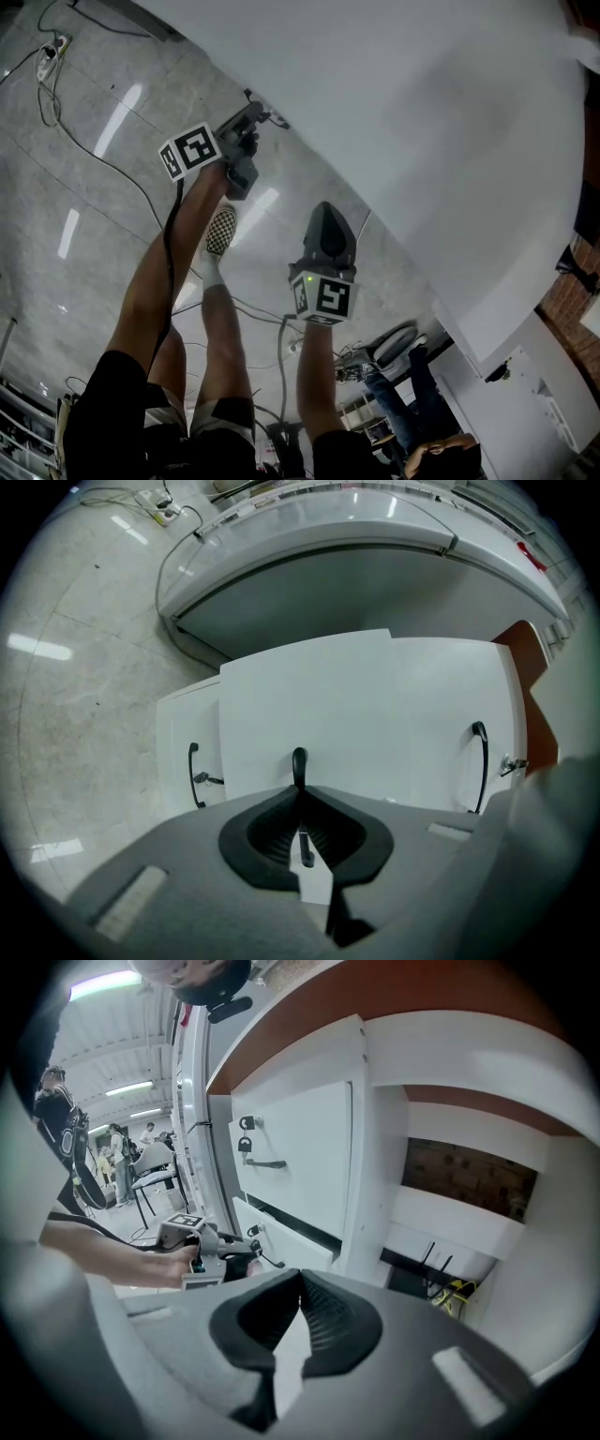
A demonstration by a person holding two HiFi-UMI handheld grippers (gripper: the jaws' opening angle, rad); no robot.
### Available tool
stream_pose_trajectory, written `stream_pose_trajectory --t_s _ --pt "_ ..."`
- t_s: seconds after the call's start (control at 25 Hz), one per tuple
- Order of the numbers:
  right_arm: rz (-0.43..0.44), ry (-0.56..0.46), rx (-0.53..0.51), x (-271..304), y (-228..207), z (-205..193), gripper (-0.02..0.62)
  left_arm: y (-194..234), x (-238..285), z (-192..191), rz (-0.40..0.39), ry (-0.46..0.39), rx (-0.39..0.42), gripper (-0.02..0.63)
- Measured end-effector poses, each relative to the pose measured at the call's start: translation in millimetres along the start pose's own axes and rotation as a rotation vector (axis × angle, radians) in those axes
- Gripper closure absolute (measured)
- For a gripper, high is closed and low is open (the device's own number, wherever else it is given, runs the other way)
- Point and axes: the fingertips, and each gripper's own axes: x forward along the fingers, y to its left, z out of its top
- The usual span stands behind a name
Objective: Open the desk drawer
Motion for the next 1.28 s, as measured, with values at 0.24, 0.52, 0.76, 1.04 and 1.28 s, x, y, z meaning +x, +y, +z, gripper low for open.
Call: stream_pose_trajectory --t_s 0.24,0.52,0.76,1.04,1.28 --pt "-0.014 -0.008 0.01 -14 12 -3 0.591 7 -23 -4 0.015 0.015 -0.003 0.588" --pt "-0.032 -0.022 0.032 -27 16 -6 0.591 10 -38 -9 0.034 0.035 0.008 0.586" --pt "-0.057 -0.032 0.035 -48 32 -14 0.591 18 -71 -16 0.043 0.046 0.012 0.586" --pt "0.046 0.064 0.09 36 -33 3 0.591 41 0 -1 0.202 0.012 -0.016 0.586" --pt "0.059 0.071 0.104 46 -44 7 0.591 45 7 -2 0.239 0.01 -0.021 0.586"
